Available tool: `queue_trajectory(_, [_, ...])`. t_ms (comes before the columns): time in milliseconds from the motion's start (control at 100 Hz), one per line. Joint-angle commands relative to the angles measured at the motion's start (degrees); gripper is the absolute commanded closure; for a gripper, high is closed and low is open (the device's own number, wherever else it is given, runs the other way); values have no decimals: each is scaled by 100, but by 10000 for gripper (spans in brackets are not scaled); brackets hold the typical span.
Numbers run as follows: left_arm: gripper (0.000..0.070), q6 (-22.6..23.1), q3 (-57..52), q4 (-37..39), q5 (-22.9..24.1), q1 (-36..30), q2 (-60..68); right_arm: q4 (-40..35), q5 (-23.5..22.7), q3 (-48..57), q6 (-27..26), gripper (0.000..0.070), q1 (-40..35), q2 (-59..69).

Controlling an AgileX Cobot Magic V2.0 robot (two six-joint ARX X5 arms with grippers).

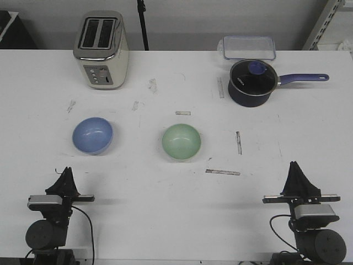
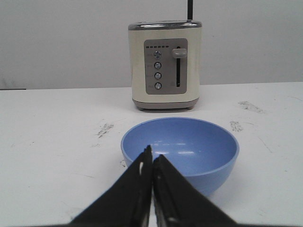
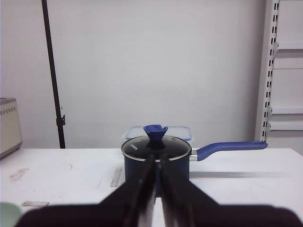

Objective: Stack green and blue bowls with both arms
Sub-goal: 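Move the left gripper forward over the blue bowl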

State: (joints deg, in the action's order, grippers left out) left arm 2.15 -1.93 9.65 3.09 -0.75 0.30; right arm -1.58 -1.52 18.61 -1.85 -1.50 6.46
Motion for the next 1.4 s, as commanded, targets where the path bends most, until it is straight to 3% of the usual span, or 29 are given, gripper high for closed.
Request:
queue_trajectory(0, [698,-24,125,70,13,4,-11,72,4,9,24,693,-4,-11])
queue_trajectory(330, [698,-79,125,81,7,4,-11,74,4,9,22,693,-4,-11])
queue_trajectory(490, [698,-944,-63,90,13,4,-2,74,4,9,22,693,-4,-11])
queue_trajectory(710, [698,-404,-695,50,15,4,184,74,4,7,22,693,-4,-11])
queue_trajectory(840, [698,-385,-1327,-87,9,4,684,74,4,9,22,693,-4,-11])
queue_trajectory(1110, [698,-212,-2889,-177,-59,-9,2520,74,4,9,22,693,-4,-11])
queue_trajectory(1390, [698,-37,-4564,-1200,-223,-70,4564,74,2,9,22,693,-4,-11])
